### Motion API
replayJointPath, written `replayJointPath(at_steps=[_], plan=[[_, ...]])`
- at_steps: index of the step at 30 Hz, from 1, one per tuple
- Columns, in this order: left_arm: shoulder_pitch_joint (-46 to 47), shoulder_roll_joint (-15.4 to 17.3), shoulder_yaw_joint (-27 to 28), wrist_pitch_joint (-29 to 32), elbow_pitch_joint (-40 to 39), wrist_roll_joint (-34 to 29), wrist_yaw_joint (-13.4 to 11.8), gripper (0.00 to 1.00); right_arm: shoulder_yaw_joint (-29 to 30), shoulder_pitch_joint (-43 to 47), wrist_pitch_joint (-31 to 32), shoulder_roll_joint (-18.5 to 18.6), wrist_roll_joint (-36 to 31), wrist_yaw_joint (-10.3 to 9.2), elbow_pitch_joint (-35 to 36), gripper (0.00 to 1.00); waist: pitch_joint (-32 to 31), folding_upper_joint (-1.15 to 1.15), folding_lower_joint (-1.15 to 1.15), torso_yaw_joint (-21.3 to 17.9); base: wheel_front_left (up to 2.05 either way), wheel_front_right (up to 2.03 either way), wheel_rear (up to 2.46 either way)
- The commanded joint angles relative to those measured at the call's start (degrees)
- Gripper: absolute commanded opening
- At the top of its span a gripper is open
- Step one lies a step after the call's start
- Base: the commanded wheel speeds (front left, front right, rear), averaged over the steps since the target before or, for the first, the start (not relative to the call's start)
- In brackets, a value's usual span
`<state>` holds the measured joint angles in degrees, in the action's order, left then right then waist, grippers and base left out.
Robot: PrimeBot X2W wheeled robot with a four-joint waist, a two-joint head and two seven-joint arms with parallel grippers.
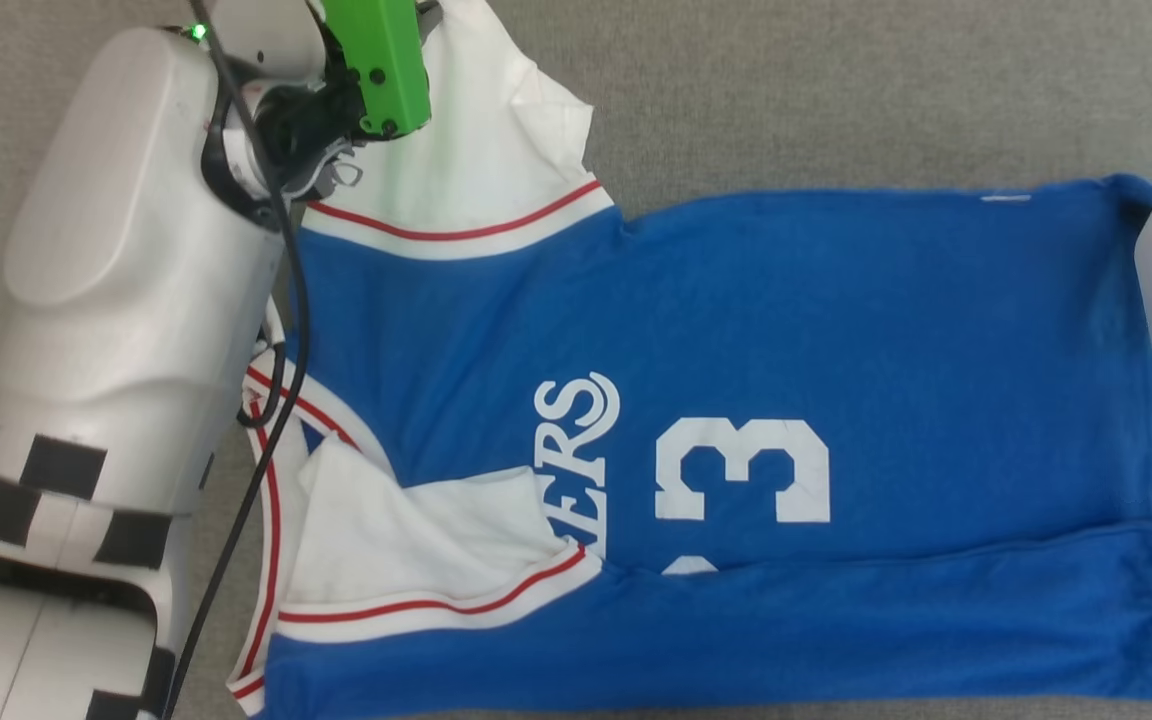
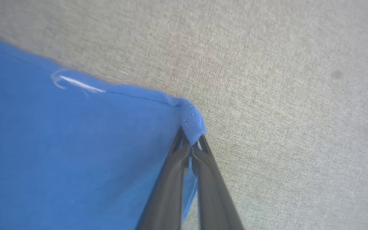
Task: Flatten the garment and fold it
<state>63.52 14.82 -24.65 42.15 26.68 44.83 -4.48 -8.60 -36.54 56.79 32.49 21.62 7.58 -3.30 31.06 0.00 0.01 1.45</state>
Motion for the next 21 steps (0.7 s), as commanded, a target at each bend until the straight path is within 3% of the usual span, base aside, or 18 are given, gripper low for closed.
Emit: replayJointPath(at_steps=[1,11,21], plan=[[-1.39,0.33,0.15,-0.46,-0.87,0.35,0.77,0.0,0.71,1.03,-2.44,-0.49,0.15,-0.09,-0.05,0.0,-2.53,0.0,-0.01,0.25,0.0,0.0,0.0],[-13.55,3.21,2.62,-4.62,-10.01,2.95,0.93,0.0,3.99,10.01,-12.01,-1.83,1.59,-0.09,-0.95,0.0,-14.5,0.0,-0.01,1.36,0.0,0.0,0.0],[-30.47,6.87,6.49,-5.98,-24.62,5.66,-4.44,0.0,8.86,20.57,-15.05,-4.74,1.45,-0.09,-1.26,0.0,-23.15,0.0,-0.01,2.98,0.0,0.0,0.0]])
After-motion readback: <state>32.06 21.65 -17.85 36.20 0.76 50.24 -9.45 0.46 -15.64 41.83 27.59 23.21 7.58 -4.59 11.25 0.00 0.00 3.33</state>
